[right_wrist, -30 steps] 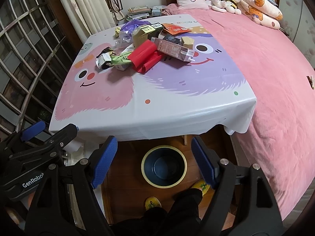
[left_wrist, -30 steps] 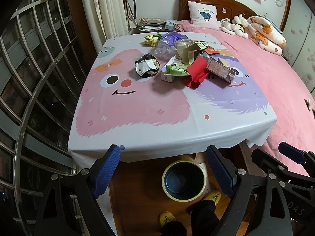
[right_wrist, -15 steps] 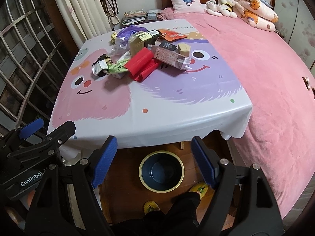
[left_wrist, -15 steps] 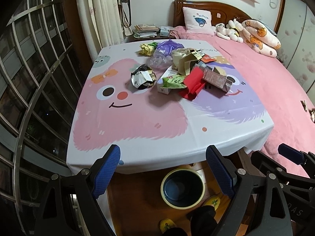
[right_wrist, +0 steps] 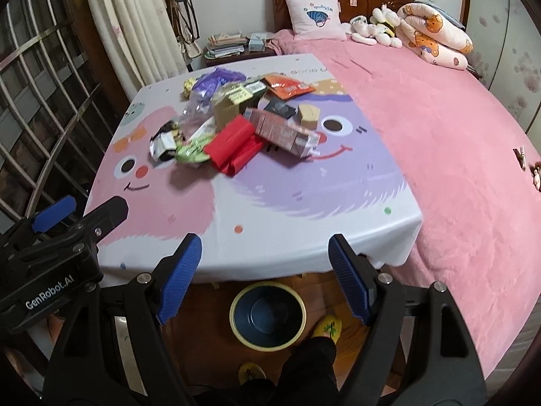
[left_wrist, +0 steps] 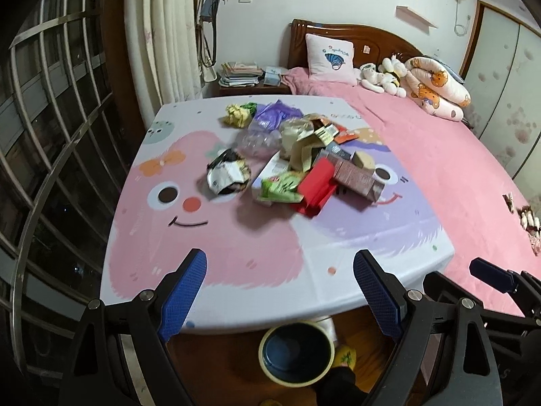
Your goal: Collect trash
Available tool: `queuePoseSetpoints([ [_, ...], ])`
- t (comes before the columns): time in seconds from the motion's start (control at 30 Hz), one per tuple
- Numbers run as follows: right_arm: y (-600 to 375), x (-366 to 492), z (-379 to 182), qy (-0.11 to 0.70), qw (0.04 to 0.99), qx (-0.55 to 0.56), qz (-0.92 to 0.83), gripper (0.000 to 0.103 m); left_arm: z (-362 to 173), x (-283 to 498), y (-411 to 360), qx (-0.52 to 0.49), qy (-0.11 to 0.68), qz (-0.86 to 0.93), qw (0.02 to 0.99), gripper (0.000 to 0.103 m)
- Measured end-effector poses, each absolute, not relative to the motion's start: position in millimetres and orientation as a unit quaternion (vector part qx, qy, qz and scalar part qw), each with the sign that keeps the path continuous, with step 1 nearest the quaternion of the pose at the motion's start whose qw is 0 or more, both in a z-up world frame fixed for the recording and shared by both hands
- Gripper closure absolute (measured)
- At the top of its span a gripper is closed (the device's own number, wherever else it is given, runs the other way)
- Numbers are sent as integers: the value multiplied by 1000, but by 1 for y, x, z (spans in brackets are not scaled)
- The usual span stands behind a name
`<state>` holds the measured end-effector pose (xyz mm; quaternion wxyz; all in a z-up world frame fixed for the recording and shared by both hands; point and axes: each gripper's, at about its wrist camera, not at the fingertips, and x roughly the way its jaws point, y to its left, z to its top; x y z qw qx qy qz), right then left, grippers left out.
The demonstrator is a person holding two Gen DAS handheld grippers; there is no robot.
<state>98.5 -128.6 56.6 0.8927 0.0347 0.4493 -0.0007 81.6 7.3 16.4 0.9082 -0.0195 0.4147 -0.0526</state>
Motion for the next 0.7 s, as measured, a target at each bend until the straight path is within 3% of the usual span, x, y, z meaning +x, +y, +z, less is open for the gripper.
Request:
queuePoseSetpoints([
  [0.43, -185, 233, 45, 480, 873, 42, 75, 27, 9, 191, -29, -27, 457, -8, 889, 13],
  [0.7, -214, 323, 4, 525, 839, -11, 145, 27, -27, 261, -44, -34, 518, -10, 855, 31],
])
